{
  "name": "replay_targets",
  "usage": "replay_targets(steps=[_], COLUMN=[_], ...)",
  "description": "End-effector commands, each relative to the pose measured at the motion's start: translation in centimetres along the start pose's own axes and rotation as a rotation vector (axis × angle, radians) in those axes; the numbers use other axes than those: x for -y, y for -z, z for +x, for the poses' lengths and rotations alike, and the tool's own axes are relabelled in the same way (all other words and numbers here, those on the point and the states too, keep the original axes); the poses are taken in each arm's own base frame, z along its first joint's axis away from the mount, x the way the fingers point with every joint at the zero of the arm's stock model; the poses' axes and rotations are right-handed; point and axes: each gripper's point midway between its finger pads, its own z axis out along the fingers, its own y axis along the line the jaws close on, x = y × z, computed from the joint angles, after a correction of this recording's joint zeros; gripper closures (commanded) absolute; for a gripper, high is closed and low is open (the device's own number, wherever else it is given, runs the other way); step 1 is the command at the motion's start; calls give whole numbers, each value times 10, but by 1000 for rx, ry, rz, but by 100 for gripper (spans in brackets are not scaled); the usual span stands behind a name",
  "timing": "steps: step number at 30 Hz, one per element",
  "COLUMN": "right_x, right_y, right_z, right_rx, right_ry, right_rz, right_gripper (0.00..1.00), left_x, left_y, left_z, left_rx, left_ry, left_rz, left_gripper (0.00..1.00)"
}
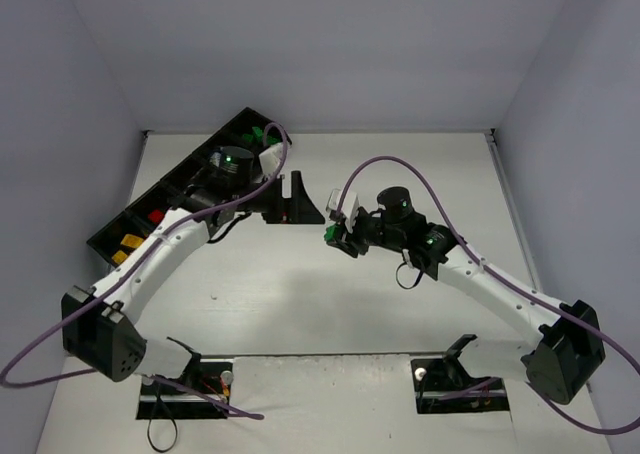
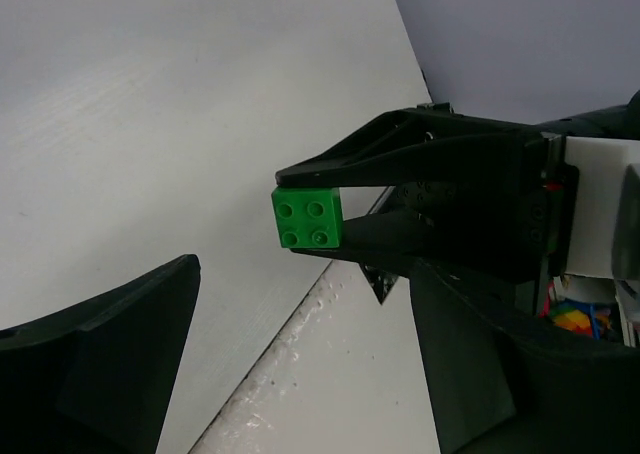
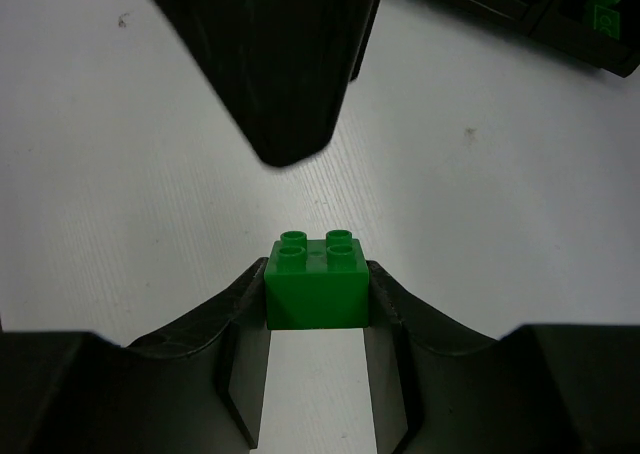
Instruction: Sort the legos into containers by color
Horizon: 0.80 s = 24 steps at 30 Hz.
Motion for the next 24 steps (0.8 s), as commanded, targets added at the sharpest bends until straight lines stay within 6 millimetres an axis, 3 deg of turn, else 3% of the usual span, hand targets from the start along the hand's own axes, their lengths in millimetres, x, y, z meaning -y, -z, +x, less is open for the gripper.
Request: replay_targets(steps=[1, 11, 18, 21, 24], right_x=[12, 10, 9, 10, 10], right_y=[11, 11, 9, 8, 6], right_z=[-48, -47, -46, -46, -44], right_rx=[127, 125, 123, 121, 116], right_ry=[69, 59, 58, 56, 50], right_rz=[36, 31, 27, 25, 24], right_gripper=[92, 91, 91, 91, 89], left_x=[26, 25, 25, 25, 23], left_y=[-12, -41, -52, -56, -59], left_z=[-11, 2, 7, 7, 8], left_rx=[11, -54, -79, -79, -86], left_ry=[-84, -106, -96, -94, -86], left_rz=[80, 85, 105, 113, 114], left_gripper=[21, 23, 32, 44, 73])
